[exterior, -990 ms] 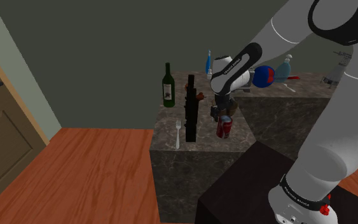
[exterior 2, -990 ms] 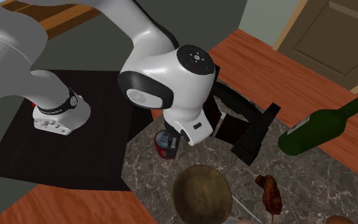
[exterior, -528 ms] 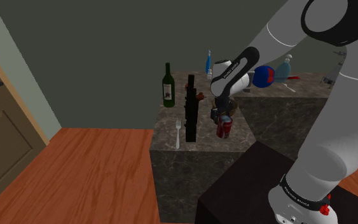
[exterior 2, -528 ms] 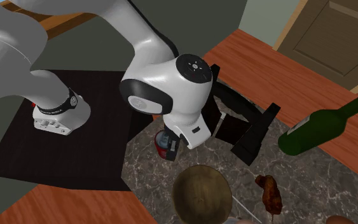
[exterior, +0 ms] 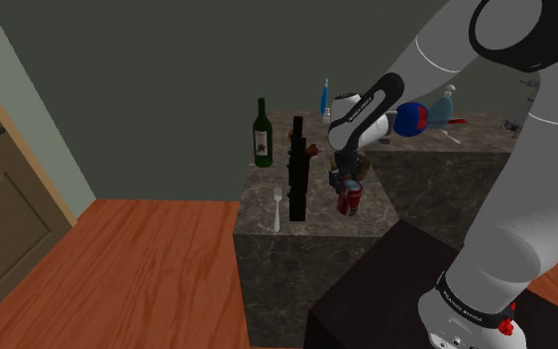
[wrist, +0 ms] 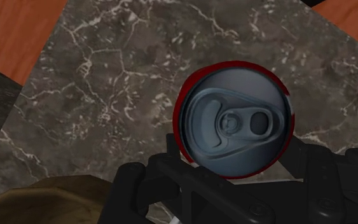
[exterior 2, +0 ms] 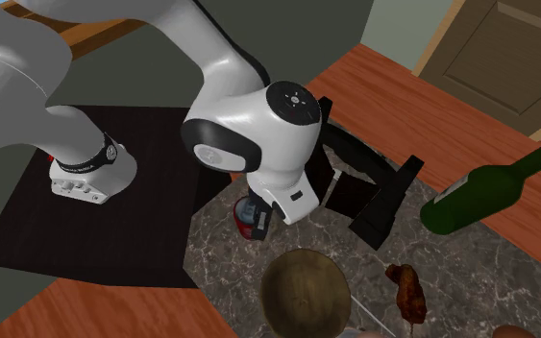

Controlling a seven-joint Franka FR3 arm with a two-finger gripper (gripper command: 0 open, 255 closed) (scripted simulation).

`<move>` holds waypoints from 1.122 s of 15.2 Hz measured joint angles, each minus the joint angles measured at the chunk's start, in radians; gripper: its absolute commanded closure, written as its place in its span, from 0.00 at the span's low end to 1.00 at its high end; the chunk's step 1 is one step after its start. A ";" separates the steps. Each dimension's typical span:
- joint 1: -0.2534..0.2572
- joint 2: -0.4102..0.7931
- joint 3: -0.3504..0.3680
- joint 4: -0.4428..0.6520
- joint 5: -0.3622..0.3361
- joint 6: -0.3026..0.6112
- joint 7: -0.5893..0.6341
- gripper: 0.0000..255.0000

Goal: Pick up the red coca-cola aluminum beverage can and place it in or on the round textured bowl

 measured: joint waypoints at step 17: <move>0.003 -0.113 0.001 0.025 -0.001 -0.138 -0.009 1.00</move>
